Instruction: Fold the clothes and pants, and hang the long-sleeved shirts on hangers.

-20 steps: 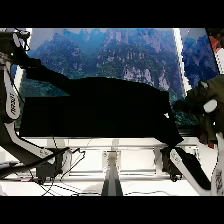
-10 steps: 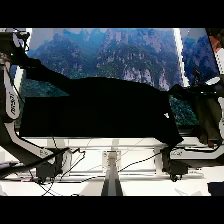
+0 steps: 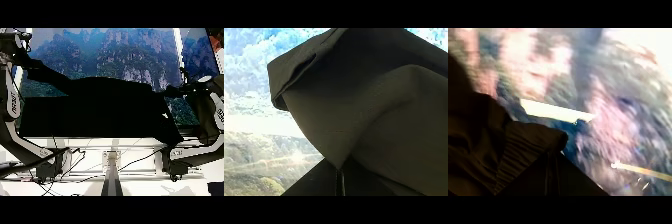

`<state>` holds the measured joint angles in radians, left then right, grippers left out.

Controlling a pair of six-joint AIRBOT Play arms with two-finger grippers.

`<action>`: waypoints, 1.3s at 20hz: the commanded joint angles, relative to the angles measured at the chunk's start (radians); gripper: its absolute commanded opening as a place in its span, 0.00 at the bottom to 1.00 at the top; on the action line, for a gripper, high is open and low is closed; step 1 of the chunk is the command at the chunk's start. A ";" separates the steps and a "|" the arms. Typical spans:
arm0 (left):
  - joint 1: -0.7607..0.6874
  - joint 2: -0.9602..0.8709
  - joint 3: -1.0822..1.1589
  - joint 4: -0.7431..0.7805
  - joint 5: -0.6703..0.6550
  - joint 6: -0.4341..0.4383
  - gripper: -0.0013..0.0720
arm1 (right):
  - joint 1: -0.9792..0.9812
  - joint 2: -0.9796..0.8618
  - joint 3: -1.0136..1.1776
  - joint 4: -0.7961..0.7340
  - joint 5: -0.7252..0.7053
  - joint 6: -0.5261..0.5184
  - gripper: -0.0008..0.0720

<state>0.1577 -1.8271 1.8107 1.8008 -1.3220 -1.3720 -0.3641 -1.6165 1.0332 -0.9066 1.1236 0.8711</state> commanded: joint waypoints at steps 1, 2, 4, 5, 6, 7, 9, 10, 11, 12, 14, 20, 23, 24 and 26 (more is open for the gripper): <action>-0.002 0.009 0.001 0.008 0.000 0.000 0.03 | 0.047 0.018 0.031 0.016 -0.051 -0.047 0.04; -0.001 0.018 0.006 0.021 0.000 0.000 0.03 | 0.047 0.038 0.053 0.014 -0.088 -0.046 0.04; -0.001 0.042 0.024 0.047 0.004 0.000 0.03 | 0.046 0.090 0.101 -0.014 -0.176 -0.023 0.04; 0.000 0.058 0.029 0.051 0.012 0.000 0.03 | 0.046 0.122 0.121 -0.050 -0.229 0.003 0.04; 0.001 0.074 0.029 0.050 0.023 0.000 0.03 | 0.046 0.159 0.132 -0.096 -0.296 0.041 0.04; 0.002 0.085 0.029 0.051 0.031 0.000 0.04 | 0.046 0.195 0.134 -0.152 -0.360 0.077 0.04; 0.006 0.090 0.029 0.054 0.029 -0.001 0.62 | 0.046 0.257 0.134 -0.280 -0.451 0.158 0.04; 0.006 0.088 0.028 0.054 0.026 -0.002 0.96 | 0.046 0.277 0.134 -0.327 -0.464 0.188 0.04; 0.006 0.087 0.028 0.053 0.027 -0.013 0.97 | 0.046 0.287 0.134 -0.351 -0.458 0.192 0.04; 0.006 0.087 0.028 0.053 0.028 -0.016 0.97 | 0.046 0.291 0.134 -0.372 -0.441 0.192 0.04; 0.006 0.087 0.028 0.035 0.049 -0.068 0.97 | 0.046 0.289 0.133 -0.400 -0.392 0.192 0.04; 0.005 0.038 0.028 -0.188 0.246 -0.402 0.97 | 0.047 0.284 0.132 -0.399 -0.328 0.192 0.04; 0.005 -0.040 0.028 -0.211 0.172 -0.402 0.97 | 0.047 0.284 0.132 -0.400 -0.327 0.192 0.04; 0.012 -0.060 0.028 -0.182 0.128 -0.402 0.97 | 0.047 0.284 0.132 -0.402 -0.327 0.192 0.04; 0.033 -0.078 0.028 -0.067 0.018 -0.402 0.97 | 0.046 0.284 0.132 -0.407 -0.328 0.191 0.04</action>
<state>0.1734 -1.8656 1.8378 1.6550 -1.1904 -1.7477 -0.3176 -1.3334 1.1652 -1.3060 0.7914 1.0618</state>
